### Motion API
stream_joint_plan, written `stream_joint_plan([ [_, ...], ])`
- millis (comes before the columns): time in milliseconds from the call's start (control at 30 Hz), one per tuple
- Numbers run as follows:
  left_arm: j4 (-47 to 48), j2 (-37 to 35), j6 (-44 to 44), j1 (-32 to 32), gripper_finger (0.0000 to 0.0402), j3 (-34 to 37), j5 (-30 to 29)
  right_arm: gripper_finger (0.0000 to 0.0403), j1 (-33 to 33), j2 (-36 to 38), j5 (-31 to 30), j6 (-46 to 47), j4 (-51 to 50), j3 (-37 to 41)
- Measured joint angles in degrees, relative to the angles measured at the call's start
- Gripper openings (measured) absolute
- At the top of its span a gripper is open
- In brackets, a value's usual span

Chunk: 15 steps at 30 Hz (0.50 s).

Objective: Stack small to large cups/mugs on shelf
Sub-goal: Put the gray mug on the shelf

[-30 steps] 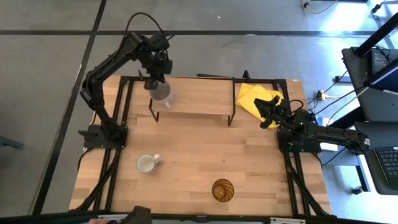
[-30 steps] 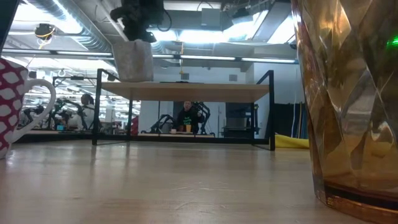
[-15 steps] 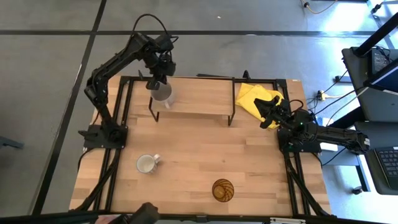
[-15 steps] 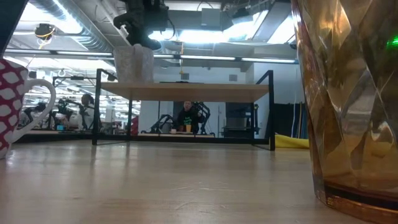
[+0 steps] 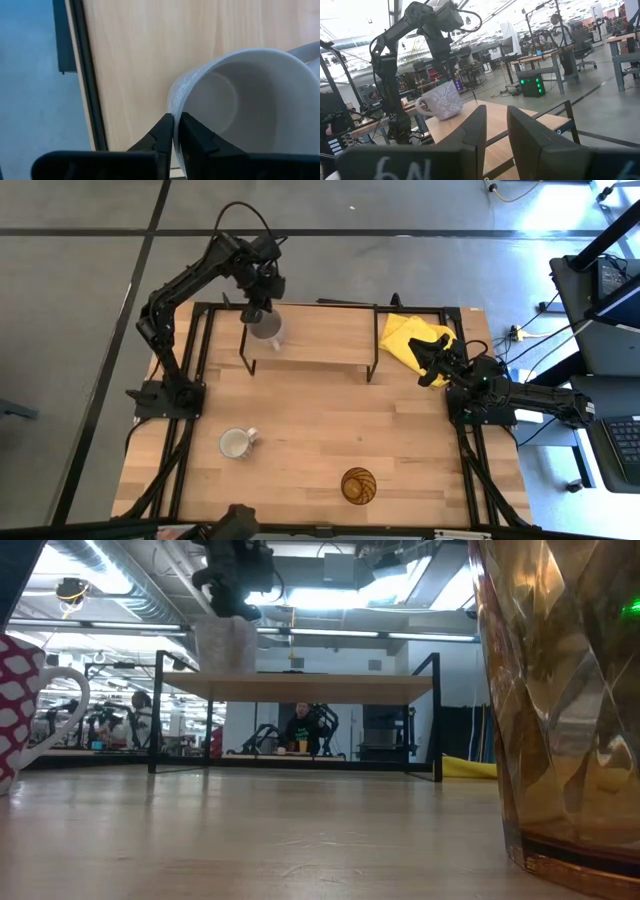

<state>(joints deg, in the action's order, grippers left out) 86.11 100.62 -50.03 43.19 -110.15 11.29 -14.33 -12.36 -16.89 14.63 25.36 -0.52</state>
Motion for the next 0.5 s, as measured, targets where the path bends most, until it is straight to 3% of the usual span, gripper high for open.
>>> stream_joint_plan([
  [500, -0.08, 0.00, 2.15, -0.25, 0.0030, 0.00, -0.49, 0.0078, -0.02, 0.00, -0.02, 0.07, 0.00, 0.00],
])
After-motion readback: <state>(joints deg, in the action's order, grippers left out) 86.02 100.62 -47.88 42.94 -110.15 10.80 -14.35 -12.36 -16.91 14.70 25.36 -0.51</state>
